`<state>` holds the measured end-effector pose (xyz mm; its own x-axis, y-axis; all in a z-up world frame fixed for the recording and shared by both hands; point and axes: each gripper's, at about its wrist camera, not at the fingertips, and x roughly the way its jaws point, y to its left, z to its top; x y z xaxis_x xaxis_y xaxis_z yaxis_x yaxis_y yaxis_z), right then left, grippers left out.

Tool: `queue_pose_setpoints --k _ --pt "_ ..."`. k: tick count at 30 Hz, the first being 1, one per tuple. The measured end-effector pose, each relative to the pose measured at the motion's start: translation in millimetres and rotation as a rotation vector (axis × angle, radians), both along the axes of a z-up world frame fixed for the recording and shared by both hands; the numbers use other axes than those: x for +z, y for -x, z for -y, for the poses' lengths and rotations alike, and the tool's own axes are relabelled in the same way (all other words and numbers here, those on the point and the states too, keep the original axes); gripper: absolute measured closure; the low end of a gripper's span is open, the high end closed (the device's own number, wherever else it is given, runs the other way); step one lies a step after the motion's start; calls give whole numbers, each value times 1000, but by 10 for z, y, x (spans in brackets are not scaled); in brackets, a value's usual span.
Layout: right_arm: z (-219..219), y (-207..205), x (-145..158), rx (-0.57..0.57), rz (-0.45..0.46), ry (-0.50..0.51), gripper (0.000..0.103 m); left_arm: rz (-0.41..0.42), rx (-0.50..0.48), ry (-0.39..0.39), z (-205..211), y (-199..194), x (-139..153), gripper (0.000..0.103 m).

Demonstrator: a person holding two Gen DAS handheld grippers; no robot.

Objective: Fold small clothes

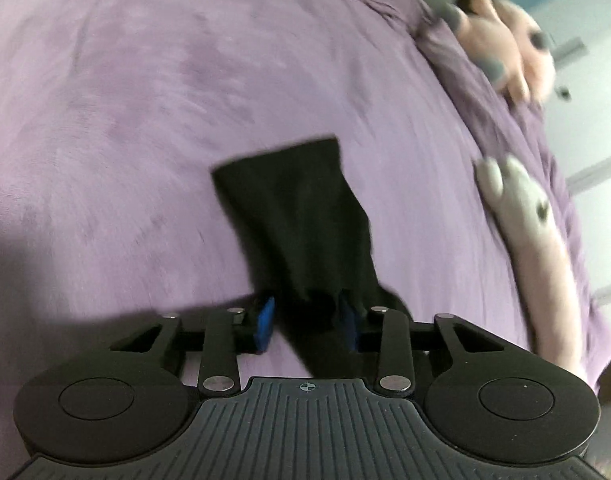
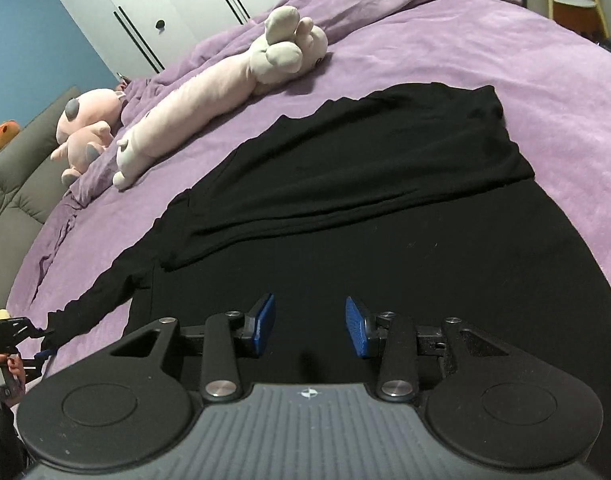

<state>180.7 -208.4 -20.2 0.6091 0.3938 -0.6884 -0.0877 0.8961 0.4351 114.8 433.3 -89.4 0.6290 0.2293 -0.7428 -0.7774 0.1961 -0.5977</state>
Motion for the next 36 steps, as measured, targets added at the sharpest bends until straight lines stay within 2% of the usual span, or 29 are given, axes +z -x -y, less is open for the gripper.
queue_pose_setpoints --k 1,2,6,8,10,14,18,20,21,23,24,25,27,30,33,36 --pt "-6 1 -3 -2 -3 -1 65 7 18 13 -26 3 -33 89" --pt "-18 0 -6 -2 -6 0 65 9 27 25 -63 5 -75 97" --pt "3 -11 -10 -17 -9 10 65 50 7 9 -60 51 -60 98" --pt "31 -4 -15 -27 -10 8 65 51 -28 -53 38 50 65 98" --pt "58 7 -25 -39 -6 6 65 63 -106 -138 211 -72 248 98" --pt "104 30 -43 -60 -7 -13 65 107 -366 -335 931 -561 709 98" --pt "148 79 -29 -63 7 -21 65 221 -717 -440 2082 -1034 1020 98" --pt "203 93 -21 -75 12 -22 65 243 -903 -454 2725 -1194 1009 96" --pt "233 96 -19 -82 12 -25 65 237 -988 -447 2991 -1251 950 92" --pt "303 89 -21 -101 9 -26 65 184 -1137 -447 3474 -1325 759 76" --pt "331 86 -21 -106 10 -23 65 140 -1163 -451 3610 -1324 669 72" --pt "362 80 -17 -107 11 -22 65 98 -1173 -453 3687 -1314 585 67" --pt "391 53 -27 -98 15 -20 65 48 -1147 -443 3689 -1195 451 66" --pt "339 -78 -92 -69 -4 -30 65 10 -1039 -424 3458 -941 347 57" --pt "193 -269 -169 -30 -22 -94 65 -46 -929 -451 3209 -721 331 53" --pt "12 -526 -256 -7 -38 -172 64 -87 -859 -441 2965 -660 286 52"
